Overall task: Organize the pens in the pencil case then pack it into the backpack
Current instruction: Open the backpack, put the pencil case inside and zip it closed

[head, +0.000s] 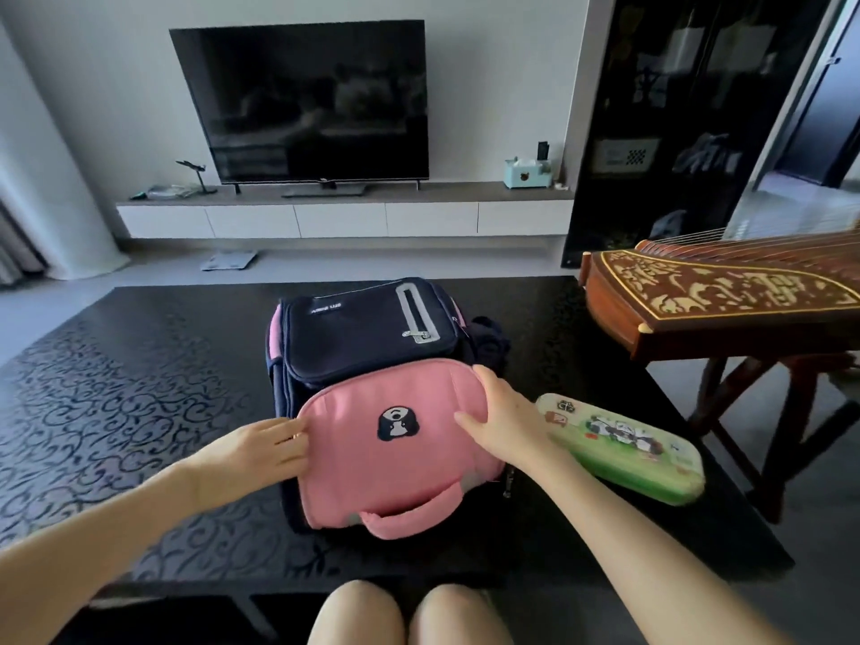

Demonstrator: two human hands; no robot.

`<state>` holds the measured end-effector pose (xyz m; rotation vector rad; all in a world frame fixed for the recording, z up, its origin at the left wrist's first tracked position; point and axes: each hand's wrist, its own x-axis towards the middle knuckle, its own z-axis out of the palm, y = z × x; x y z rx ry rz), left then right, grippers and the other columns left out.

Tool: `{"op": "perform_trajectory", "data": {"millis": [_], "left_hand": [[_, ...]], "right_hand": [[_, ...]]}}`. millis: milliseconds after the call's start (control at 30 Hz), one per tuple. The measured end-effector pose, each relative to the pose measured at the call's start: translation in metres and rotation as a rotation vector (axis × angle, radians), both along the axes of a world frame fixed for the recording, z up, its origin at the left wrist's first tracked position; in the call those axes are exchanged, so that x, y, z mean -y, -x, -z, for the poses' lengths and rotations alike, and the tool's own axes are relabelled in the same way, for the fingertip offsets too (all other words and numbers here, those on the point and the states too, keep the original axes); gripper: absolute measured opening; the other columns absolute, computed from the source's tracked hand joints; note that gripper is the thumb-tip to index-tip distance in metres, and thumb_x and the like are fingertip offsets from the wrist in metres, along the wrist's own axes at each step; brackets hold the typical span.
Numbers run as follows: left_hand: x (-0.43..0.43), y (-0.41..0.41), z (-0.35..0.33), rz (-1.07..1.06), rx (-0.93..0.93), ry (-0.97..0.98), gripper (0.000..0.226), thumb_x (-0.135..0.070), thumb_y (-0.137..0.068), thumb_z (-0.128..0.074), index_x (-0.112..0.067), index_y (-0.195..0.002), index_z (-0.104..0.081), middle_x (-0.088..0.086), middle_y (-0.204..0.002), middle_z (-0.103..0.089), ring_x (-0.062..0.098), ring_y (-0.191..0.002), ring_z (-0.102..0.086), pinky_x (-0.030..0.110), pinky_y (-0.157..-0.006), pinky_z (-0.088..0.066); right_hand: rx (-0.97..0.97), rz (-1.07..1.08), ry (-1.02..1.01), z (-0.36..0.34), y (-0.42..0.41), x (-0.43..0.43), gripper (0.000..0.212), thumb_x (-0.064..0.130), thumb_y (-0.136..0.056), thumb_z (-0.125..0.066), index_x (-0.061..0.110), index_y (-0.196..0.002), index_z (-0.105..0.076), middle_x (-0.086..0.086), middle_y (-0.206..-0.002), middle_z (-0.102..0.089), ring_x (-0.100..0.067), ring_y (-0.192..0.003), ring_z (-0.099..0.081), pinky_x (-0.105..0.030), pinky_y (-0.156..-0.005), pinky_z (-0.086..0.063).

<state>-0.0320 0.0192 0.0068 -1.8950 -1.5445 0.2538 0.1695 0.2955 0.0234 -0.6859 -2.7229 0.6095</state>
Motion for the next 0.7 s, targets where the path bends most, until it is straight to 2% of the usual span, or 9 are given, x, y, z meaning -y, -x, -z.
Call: {"op": "perform_trajectory", "data": {"millis": [67, 133, 200, 300, 367, 400, 467, 567, 700], "left_hand": [[0.012, -0.008, -0.010, -0.047, 0.117, -0.012, 0.036, -0.001, -0.091, -0.027, -0.012, -0.082, -0.059, 0.003, -0.089, -0.064, 0.020, -0.099, -0.056, 0.028, -0.101, -0.035], [0.010, -0.015, -0.023, -0.137, 0.280, -0.044, 0.031, 0.000, -0.069, -0.035, -0.016, -0.084, -0.056, 0.001, -0.083, -0.064, 0.017, -0.088, -0.056, 0.025, -0.079, -0.048], [-0.001, -0.020, -0.035, -0.255, 0.417, -0.146, 0.031, -0.006, -0.066, -0.039, -0.017, -0.091, -0.056, 0.003, -0.085, -0.063, 0.018, -0.083, -0.051, 0.032, -0.067, -0.053], [-0.030, -0.021, -0.051, -0.563, 0.484, -0.247, 0.044, -0.040, -0.085, -0.040, -0.017, -0.119, -0.057, 0.012, -0.121, -0.059, 0.025, -0.115, -0.045, 0.048, -0.087, -0.052], [-0.050, -0.019, -0.057, -0.862, 0.630, -0.131, 0.060, -0.062, -0.087, -0.037, -0.032, -0.138, -0.038, 0.010, -0.148, -0.033, 0.030, -0.137, -0.024, 0.050, -0.105, -0.033], [-0.057, -0.019, -0.056, -0.958, 0.734, -0.057, 0.061, -0.066, -0.086, -0.037, -0.040, -0.141, -0.029, 0.006, -0.153, -0.024, 0.030, -0.141, -0.014, 0.049, -0.108, -0.029], [-0.068, -0.019, -0.048, -0.982, 0.851, -0.014, 0.055, -0.063, -0.088, -0.035, -0.046, -0.139, -0.028, -0.001, -0.153, -0.026, 0.031, -0.142, -0.010, 0.046, -0.108, -0.032], [-0.070, -0.021, -0.042, -0.928, 0.833, -0.084, 0.044, -0.054, -0.092, -0.035, -0.043, -0.135, -0.040, -0.008, -0.147, -0.038, 0.034, -0.137, -0.020, 0.040, -0.106, -0.035], [-0.062, -0.012, -0.038, -0.856, 0.744, -0.101, 0.043, -0.053, -0.093, -0.035, -0.040, -0.132, -0.045, -0.013, -0.140, -0.046, 0.029, -0.132, -0.032, 0.036, -0.097, -0.041]], "right_hand": [[0.006, 0.020, 0.044, 0.002, -0.002, 0.012, 0.063, 0.034, -0.087, -0.060, 0.019, -0.139, -0.027, -0.008, -0.132, -0.049, -0.030, -0.113, -0.055, -0.038, -0.089, -0.046], [-0.023, 0.048, 0.029, 0.006, -0.006, 0.021, 0.057, 0.025, -0.086, -0.063, 0.018, -0.133, -0.031, -0.009, -0.125, -0.053, -0.031, -0.107, -0.058, -0.040, -0.086, -0.049], [-0.014, 0.049, 0.008, 0.006, -0.011, 0.026, 0.051, 0.019, -0.085, -0.062, 0.018, -0.128, -0.035, -0.008, -0.119, -0.056, -0.030, -0.103, -0.060, -0.039, -0.081, -0.049], [-0.003, 0.082, 0.067, -0.005, -0.012, 0.016, 0.039, 0.023, -0.084, -0.061, 0.022, -0.120, -0.048, -0.002, -0.110, -0.063, -0.026, -0.101, -0.061, -0.033, -0.077, -0.047], [-0.119, 0.164, 0.193, -0.019, -0.005, 0.001, 0.026, 0.025, -0.088, -0.056, 0.022, -0.113, -0.060, 0.001, -0.111, -0.067, -0.022, -0.106, -0.061, -0.032, -0.086, -0.046], [-0.162, 0.196, 0.211, -0.025, 0.002, -0.008, 0.026, 0.024, -0.091, -0.052, 0.019, -0.115, -0.062, 0.000, -0.115, -0.066, -0.022, -0.109, -0.060, -0.031, -0.090, -0.044], [-0.152, 0.185, 0.162, -0.030, 0.021, -0.024, 0.033, 0.018, -0.096, -0.043, 0.015, -0.125, -0.057, -0.004, -0.124, -0.062, -0.024, -0.114, -0.057, -0.032, -0.092, -0.042], [-0.053, 0.116, 0.086, -0.031, 0.052, -0.037, 0.039, 0.011, -0.095, -0.042, 0.015, -0.133, -0.050, -0.007, -0.133, -0.056, -0.027, -0.119, -0.053, -0.033, -0.094, -0.042], [0.032, 0.102, -0.044, -0.029, 0.084, -0.048, 0.036, 0.005, -0.092, -0.042, 0.014, -0.122, -0.059, -0.012, -0.120, -0.060, -0.033, -0.104, -0.058, -0.035, -0.080, -0.047]]}}
